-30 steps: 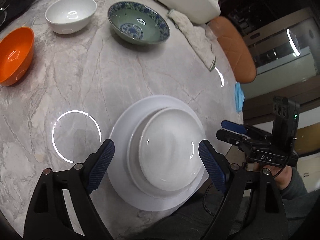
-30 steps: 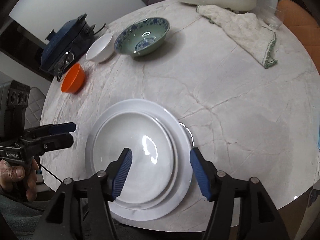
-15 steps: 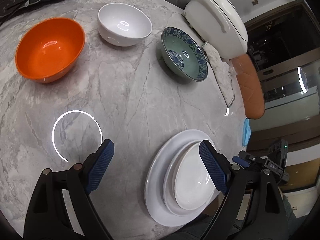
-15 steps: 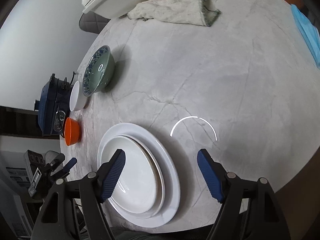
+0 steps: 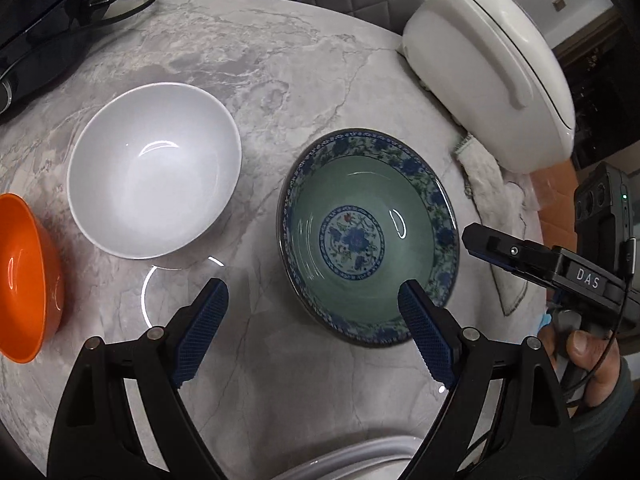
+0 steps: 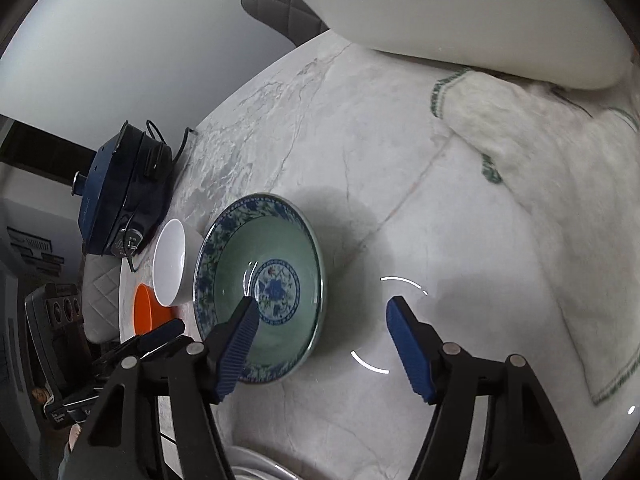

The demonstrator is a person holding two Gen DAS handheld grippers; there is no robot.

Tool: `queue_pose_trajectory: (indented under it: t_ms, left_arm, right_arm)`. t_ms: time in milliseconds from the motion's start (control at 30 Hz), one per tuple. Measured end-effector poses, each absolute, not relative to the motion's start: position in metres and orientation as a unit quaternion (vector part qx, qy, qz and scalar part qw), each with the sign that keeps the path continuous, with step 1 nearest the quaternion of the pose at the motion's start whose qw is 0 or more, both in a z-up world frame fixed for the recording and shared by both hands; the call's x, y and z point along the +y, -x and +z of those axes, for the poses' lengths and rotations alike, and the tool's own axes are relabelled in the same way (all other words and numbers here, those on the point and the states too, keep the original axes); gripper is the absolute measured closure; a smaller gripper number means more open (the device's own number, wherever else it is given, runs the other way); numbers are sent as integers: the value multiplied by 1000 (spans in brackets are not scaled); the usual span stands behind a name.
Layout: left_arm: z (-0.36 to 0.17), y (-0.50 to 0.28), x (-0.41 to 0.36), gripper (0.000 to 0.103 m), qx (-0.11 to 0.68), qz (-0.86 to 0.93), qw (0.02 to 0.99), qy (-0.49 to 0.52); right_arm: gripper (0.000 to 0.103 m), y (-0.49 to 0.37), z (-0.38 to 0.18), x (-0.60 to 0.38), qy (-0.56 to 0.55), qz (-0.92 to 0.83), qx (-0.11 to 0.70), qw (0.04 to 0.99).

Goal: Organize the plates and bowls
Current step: 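Reach to the blue-and-green patterned bowl and close both grippers on its rim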

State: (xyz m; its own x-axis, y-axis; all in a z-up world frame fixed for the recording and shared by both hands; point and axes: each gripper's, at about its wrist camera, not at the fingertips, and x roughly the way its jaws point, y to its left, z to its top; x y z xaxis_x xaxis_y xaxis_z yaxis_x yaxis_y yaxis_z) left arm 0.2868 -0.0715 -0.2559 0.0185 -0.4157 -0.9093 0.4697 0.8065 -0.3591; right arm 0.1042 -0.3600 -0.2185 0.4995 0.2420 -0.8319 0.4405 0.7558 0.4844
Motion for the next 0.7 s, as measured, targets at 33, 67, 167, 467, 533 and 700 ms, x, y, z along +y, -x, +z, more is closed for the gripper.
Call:
queue_pose_trajectory:
  t_ms: [33,67,167,467,533,700]
  left_arm:
    - [-261,-289,-75,16,632,-301,713,-28]
    - [-268,-291,-78,16,636,-296,712,-33]
    - [-284,-299,-88,23,644,-284,709,-42]
    - [-305,-312,-111,87,662,-300,686,-39]
    - [-304,-312,-115,87,659,-301,688,-49]
    - [-288,-300,-118,87,651,-310,690,-59]
  right_arm:
    - [33,-112,-224,-361,-339,-57,505,792]
    - [34,-118,-229,-362,-335,-53,514,788]
    - [44,-133,-247,-362,-325,-43,539,776]
    - [92,-142,-259,-357,-308,-19,561,768]
    - [93,-140,-259,-359,-318,-20,559,765]
    - [92,-131,-254,-359,-327,-28,552,767]
